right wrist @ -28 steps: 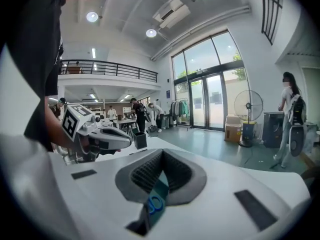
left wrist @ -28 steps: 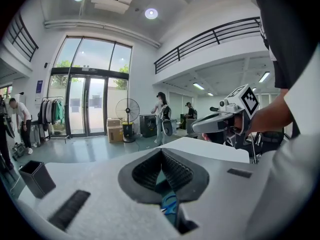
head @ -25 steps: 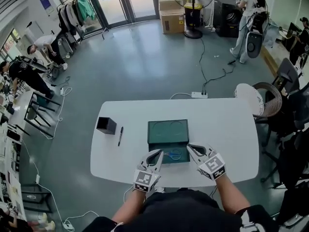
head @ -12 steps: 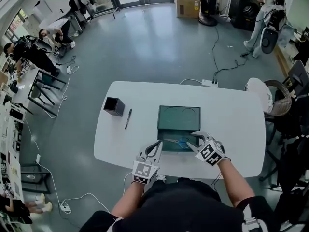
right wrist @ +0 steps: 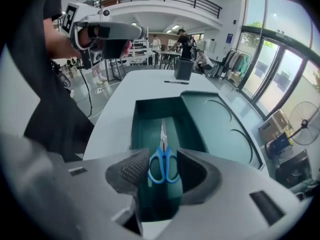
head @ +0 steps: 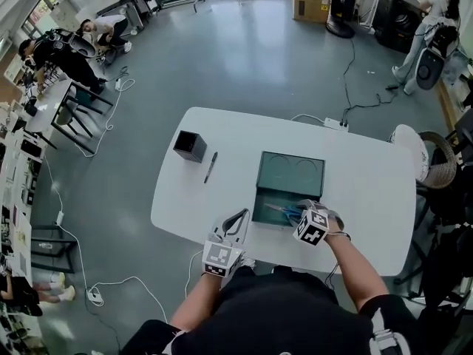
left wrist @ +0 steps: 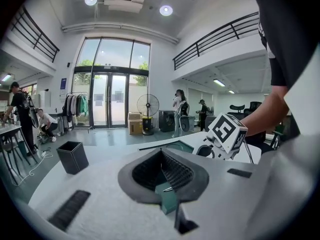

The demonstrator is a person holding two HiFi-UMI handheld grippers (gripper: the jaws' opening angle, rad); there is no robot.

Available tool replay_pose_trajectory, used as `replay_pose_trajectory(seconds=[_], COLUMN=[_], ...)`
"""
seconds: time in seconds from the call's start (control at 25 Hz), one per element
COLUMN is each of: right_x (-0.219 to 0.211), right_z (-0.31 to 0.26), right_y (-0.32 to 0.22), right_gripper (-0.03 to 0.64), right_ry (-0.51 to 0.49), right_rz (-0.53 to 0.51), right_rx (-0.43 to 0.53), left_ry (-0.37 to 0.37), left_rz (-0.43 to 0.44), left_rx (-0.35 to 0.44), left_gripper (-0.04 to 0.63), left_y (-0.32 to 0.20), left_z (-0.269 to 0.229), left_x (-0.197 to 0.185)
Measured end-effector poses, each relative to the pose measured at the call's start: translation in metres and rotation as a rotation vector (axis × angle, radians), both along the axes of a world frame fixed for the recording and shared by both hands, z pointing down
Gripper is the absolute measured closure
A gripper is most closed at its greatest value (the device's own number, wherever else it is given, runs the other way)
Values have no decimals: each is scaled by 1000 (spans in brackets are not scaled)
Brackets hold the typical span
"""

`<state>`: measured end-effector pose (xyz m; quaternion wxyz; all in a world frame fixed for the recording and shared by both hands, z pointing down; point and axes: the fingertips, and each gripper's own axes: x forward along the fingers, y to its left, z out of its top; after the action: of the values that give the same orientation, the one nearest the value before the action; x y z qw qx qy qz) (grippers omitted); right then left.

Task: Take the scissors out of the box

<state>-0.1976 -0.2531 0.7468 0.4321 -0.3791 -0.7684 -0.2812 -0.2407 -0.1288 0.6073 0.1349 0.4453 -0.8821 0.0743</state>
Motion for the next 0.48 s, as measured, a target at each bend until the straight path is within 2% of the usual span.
replay_pose_trajectory(seconds=[0.16, 0.48], right_x=[-4, -6], right_z=[21, 45], right_y=[-3, -3], right_gripper=[463, 454], right_ry=[55, 118], right_rz=[-5, -55], right_rx=[63, 145], left_ry=[17, 15], left_rz=[-50, -83], left_rx=[-10, 4], left_gripper=[583, 584], left_y=[18, 30], left_z=[-1, 0], left_x=[-3, -4])
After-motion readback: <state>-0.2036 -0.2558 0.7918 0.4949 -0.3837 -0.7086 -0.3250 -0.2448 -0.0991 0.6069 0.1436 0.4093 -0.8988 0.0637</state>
